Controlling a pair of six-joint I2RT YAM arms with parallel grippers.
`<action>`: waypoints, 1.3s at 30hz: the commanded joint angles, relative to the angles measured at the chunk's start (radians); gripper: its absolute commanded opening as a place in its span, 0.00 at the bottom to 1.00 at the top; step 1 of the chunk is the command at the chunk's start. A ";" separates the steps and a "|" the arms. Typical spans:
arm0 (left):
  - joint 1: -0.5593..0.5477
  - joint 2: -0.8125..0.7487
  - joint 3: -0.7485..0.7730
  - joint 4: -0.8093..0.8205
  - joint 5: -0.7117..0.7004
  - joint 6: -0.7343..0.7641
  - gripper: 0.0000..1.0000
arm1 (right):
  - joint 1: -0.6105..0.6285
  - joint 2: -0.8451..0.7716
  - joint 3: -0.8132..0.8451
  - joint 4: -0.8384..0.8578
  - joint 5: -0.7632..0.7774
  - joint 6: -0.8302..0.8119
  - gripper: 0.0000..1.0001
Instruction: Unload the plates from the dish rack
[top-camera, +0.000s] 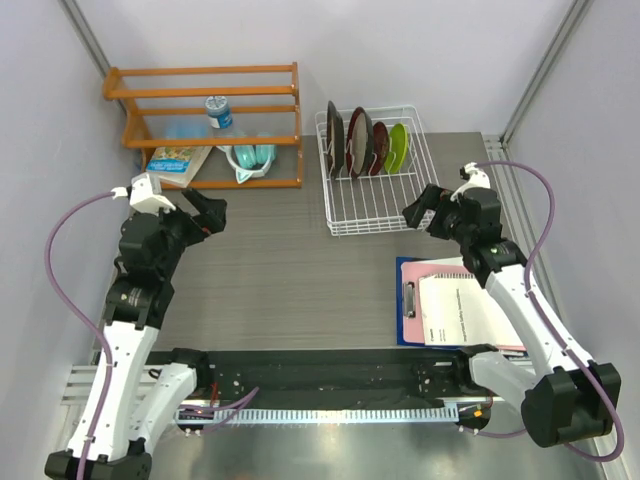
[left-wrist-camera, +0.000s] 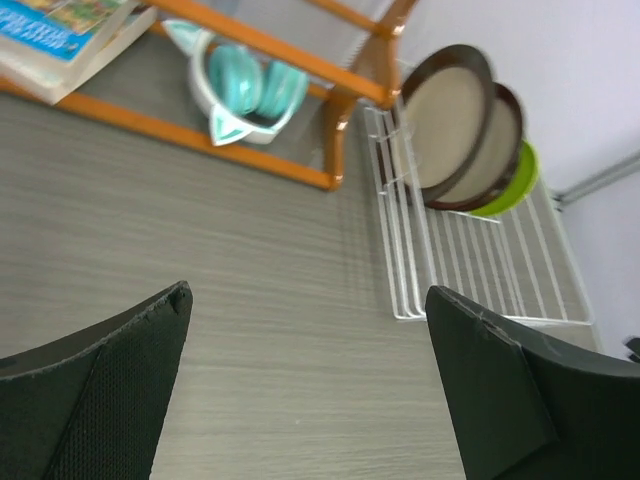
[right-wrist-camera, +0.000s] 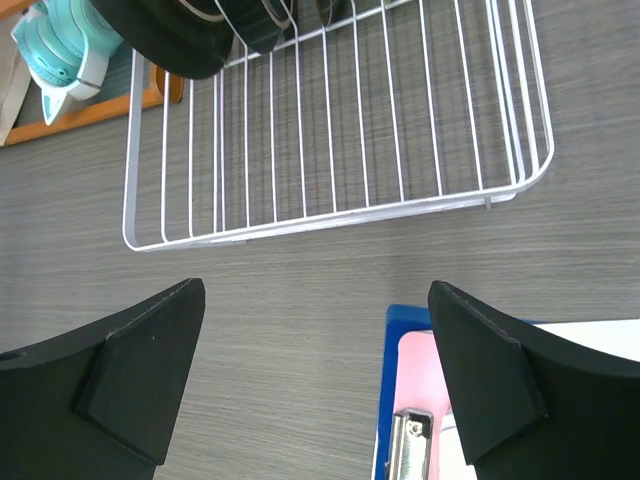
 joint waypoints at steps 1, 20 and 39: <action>0.002 0.069 0.090 -0.125 -0.159 -0.035 0.99 | 0.003 -0.017 0.065 0.064 -0.004 -0.018 1.00; 0.026 0.122 0.015 -0.105 -0.164 -0.101 0.99 | 0.193 0.650 0.918 -0.145 0.204 -0.237 1.00; 0.025 0.106 -0.099 -0.034 -0.252 -0.101 0.99 | 0.440 1.127 1.450 -0.258 0.599 -0.460 1.00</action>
